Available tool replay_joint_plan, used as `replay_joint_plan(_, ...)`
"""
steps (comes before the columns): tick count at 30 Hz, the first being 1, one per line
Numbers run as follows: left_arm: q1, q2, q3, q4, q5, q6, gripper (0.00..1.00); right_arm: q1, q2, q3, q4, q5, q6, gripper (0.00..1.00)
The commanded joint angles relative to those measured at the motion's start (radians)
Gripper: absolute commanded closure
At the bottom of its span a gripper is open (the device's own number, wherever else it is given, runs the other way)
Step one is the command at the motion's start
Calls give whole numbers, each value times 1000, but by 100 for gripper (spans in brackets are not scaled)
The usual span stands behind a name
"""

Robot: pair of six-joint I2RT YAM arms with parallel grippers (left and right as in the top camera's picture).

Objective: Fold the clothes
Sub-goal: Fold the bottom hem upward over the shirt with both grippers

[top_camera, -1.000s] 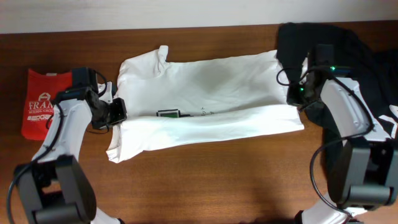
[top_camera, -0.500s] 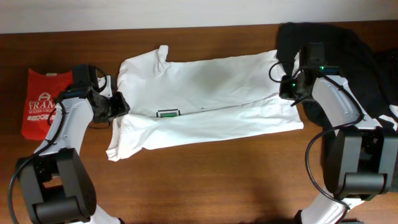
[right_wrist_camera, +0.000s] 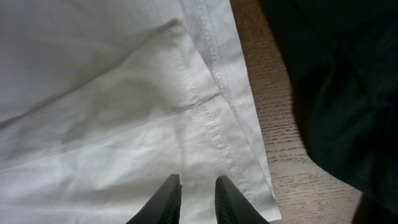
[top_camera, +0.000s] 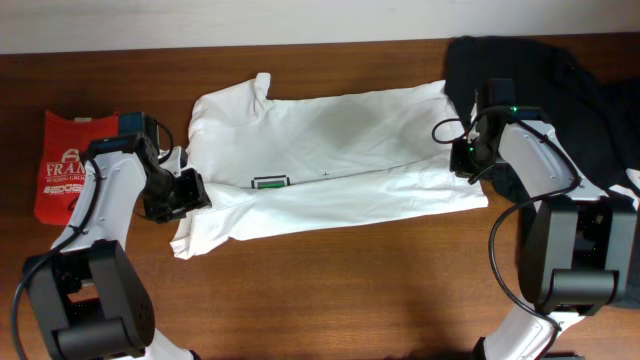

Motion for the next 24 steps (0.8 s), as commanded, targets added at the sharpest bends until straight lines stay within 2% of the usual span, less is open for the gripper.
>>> replay_joint_plan(1,6,9,-70,24,-27,19,49,3,26,-3,-4,16,3,77)
replay_joint_plan(4,6,9,-141,88,-26,18,50,3,45,-3,-5,17,3,78)
replay_joint_plan(6,6,9,-195,140,-26,11,56,3,61,-3,-6,16,3,81)
replay_joint_plan(8,6,9,-221,166,-27,12,71,3,74,-3,-3,16,3,84)
replay_joint_plan(9,6,9,-237,185,-37,12,84,3,79,-3,-3,19,3,84)
replay_joint_plan(10,6,9,-247,196,-58,11,91,3,83,-3,-3,20,1,84)
replay_joint_plan(12,6,9,-255,198,-120,-11,97,3,84,-3,-8,21,-11,84)
replay_joint_plan(15,9,9,-258,169,-256,-83,100,2,87,-5,-29,21,-29,84)
replay_joint_plan(24,60,9,-258,57,-299,-85,100,2,92,-137,12,20,-31,85)
